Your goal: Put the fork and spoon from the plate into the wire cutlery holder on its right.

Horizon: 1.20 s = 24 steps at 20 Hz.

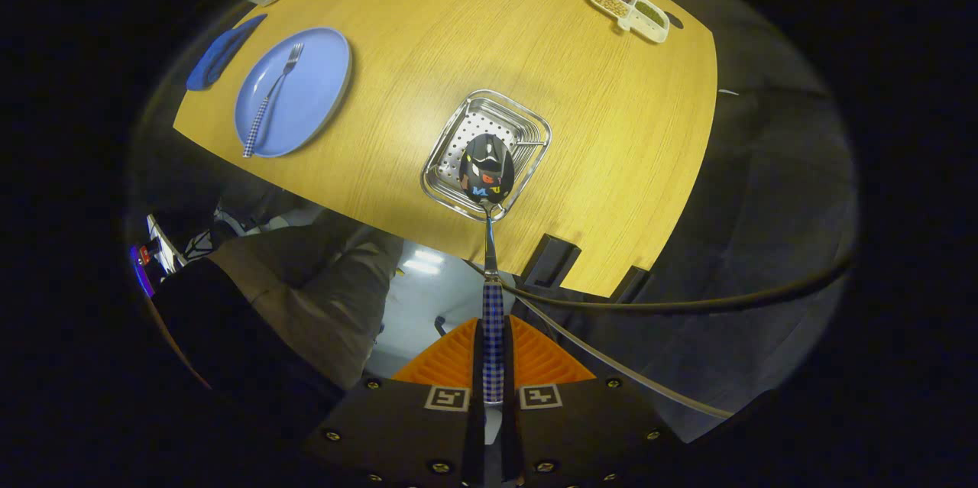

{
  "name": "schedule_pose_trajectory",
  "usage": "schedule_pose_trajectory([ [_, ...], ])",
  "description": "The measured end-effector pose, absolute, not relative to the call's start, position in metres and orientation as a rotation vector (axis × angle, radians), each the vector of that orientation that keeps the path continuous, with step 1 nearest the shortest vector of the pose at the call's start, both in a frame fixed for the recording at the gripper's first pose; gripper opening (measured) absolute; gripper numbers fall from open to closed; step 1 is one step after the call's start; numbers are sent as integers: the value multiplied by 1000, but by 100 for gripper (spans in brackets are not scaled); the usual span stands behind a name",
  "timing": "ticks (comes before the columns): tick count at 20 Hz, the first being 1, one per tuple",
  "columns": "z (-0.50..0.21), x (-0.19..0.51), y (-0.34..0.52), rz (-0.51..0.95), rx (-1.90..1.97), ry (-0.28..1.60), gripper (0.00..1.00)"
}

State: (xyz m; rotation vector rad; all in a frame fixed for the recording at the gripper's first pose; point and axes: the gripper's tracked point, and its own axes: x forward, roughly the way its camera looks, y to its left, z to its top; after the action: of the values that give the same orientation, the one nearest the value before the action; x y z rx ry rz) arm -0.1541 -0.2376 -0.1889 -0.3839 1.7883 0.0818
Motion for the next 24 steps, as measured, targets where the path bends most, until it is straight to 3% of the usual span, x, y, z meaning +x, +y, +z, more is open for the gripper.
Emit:
schedule_pose_trajectory([
  [12,-219,-125,-241,121,-479,1970,9],
  [18,-232,-111,-237,114,-480,1963,9],
  [23,-234,-108,-234,123,-448,1956,15],
  [24,-234,-110,-235,122,-442,1955,24],
])
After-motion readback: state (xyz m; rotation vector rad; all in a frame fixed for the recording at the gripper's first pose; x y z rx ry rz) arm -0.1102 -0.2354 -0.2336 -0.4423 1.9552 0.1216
